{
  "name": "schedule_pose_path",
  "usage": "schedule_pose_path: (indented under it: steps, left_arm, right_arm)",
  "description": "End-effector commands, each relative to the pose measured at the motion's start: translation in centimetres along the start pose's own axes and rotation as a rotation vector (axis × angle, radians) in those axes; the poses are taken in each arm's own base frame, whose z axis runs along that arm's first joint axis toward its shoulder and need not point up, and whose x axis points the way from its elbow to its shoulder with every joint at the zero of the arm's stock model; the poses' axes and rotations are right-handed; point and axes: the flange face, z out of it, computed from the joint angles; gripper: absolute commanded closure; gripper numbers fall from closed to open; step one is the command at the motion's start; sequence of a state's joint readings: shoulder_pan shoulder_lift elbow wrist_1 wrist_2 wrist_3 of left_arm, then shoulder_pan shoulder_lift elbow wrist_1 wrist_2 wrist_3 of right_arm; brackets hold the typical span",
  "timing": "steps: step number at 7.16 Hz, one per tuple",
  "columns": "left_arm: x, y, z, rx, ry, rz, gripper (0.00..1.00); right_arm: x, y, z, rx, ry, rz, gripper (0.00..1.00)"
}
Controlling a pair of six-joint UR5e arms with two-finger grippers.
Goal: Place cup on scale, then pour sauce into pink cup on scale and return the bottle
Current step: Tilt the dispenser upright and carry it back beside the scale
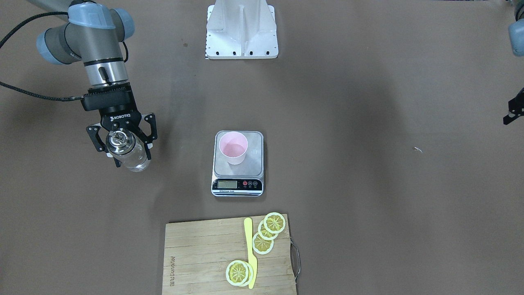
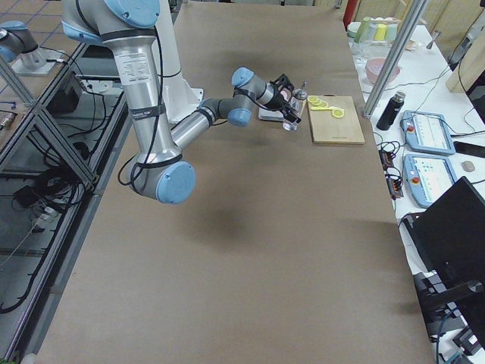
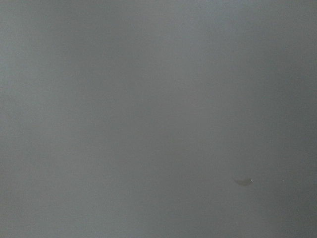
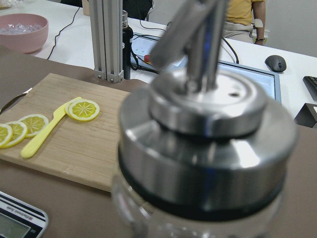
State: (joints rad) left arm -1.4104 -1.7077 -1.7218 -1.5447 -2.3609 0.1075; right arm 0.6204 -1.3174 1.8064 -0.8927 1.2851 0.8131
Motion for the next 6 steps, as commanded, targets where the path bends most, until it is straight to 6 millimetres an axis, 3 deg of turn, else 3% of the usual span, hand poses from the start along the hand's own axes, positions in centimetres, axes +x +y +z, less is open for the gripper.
schedule_pose_path:
  steps: [1, 2, 6]
  left_arm:
    - [0.0, -0.1, 0.0, 0.000, 0.000, 0.002, 0.02]
    - [0.1, -0.2, -0.1, 0.002, 0.000, 0.001, 0.02]
    - [0.0, 0.0, 0.1, -0.001, 0.000, 0.001, 0.02]
  right_arm:
    - [2.2, 3.7, 2.9, 0.013, -0.017, 0.035, 1.00]
    - [2.4, 4.8, 3.7, 0.011, -0.022, 0.046, 1.00]
    - [3.4, 7.9, 3.2, 0.008, -0.011, 0.029, 1.00]
